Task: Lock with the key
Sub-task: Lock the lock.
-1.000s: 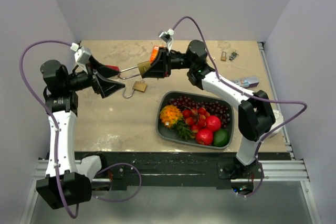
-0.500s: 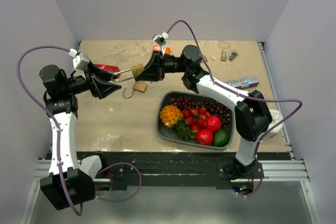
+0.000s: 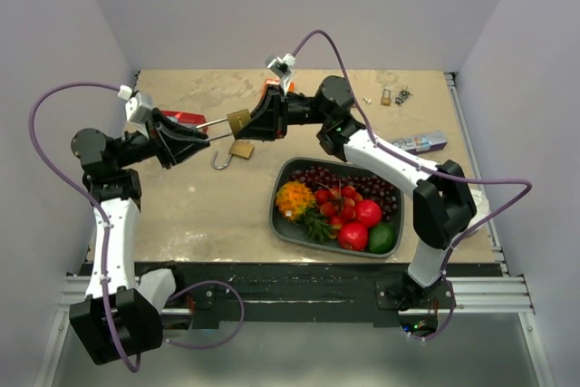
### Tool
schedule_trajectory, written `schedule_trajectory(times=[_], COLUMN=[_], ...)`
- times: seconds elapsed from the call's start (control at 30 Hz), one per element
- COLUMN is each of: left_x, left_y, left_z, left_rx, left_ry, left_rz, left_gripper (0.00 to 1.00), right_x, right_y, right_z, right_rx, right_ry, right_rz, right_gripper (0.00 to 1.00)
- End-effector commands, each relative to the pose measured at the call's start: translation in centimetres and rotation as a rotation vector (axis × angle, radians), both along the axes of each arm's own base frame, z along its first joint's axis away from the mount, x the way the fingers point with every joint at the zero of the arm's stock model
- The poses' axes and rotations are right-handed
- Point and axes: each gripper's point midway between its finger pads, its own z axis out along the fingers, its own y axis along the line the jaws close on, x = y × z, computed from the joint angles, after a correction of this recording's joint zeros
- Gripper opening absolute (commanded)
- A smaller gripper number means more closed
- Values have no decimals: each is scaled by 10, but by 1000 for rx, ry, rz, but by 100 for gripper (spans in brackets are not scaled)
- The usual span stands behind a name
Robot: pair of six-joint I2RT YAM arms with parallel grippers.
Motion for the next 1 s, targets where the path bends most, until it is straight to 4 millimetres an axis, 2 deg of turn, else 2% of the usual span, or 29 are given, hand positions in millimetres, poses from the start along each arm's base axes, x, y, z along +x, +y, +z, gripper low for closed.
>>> schedule_trajectory(times=[0.0, 0.03, 0.13, 0.17, 0.27, 0.43, 0.53, 0.63, 0.83, 0.97], left_x=[-13, -13, -13, -12, -12, -17, -27, -29, -26, -25], left_y=[-14, -15, -17, -17, -18, -29, -48, -55, -61, -64], left_z=[18, 18, 17, 17, 15, 17, 19, 21, 23, 22], left_rx=[10, 10, 9, 8, 6, -1, -13, -29, -42, -45], left_ry=[-87, -91, -78, -73, -56, -38, -26, -11, -20, -30], left_rz=[-39, -41, -57, -63, -72, -121, -187, -195, -199, -209], left_gripper=[34, 34, 19, 10, 0, 0, 0, 0, 0, 0], right_x=[-19, -19, -20, -20, -21, -27, -31, -35, -58, -66], right_y=[-12, -12, -13, -13, -14, -10, -5, -4, 5, 12], right_z=[50, 49, 50, 50, 52, 46, 35, 32, 30, 28], right_rx=[107, 106, 107, 108, 117, 98, 63, 60, 60, 67], right_ry=[-151, -150, -156, -159, -173, -236, -314, -352, -375, -382], right_rz=[1, 1, 3, 1, 3, 35, 37, 40, 104, 128], right_gripper=[0, 0, 0, 0, 0, 0, 0, 0, 0, 0])
